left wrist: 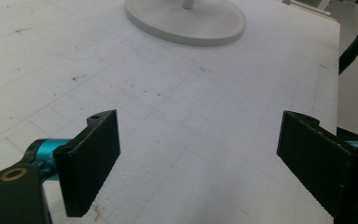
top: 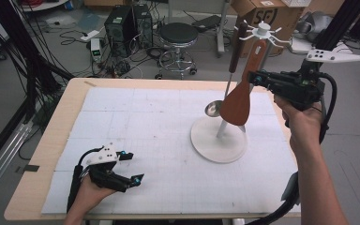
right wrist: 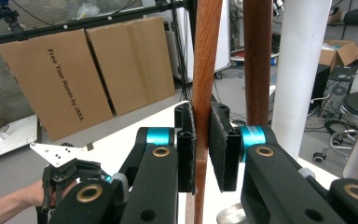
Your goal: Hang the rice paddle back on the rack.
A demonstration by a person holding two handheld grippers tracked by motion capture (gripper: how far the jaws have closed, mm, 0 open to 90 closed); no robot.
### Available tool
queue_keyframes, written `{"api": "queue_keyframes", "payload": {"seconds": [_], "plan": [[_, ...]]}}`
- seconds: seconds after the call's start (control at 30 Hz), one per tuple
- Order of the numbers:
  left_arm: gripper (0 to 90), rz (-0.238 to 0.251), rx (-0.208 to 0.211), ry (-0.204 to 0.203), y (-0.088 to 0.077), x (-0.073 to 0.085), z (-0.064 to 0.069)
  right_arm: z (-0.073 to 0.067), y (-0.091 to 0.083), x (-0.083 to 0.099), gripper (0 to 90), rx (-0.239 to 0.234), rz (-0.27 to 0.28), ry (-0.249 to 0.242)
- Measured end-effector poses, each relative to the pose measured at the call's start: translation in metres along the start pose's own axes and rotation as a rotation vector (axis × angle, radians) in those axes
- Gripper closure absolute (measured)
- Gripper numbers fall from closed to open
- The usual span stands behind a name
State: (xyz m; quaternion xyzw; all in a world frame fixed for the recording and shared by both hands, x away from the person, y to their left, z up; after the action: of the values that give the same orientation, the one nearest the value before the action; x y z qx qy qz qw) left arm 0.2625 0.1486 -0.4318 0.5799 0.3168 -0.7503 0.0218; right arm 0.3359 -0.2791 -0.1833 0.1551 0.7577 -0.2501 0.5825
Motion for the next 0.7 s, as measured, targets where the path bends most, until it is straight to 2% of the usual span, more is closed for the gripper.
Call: {"api": "queue_keyframes", "payload": {"seconds": [0.2,0.27,0.43,0.7], "plan": [[13.8,0.004,-0.001,0.000,-0.001,0.000,0.000,0.000,-0.002,0.001,80.2,0.030,0.011,-0.004],[13.8,0.002,0.001,-0.001,0.000,0.000,0.000,0.001,-0.003,0.003,75.3,0.038,0.019,0.007],[13.8,0.002,-0.002,-0.001,0.000,0.000,0.000,0.001,-0.006,0.009,73.3,0.042,0.032,0.010],[13.8,-0.001,0.001,0.001,0.001,0.000,0.001,0.002,-0.010,0.024,62.4,0.046,0.040,0.020]]}}
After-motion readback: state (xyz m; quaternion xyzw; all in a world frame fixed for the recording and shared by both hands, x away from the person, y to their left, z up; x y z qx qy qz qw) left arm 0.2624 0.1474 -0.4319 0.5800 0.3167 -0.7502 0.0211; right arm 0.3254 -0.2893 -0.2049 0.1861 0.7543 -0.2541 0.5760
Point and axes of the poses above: each handheld gripper's, and its own axes: y roughly forward along the jaws, x roughly out of its underside, z roughly to its right, the point moved 3 cm from there along y, roughly forward along the jaws, and after that the axes turned 2 degrees about y, right-handed, at the moved point
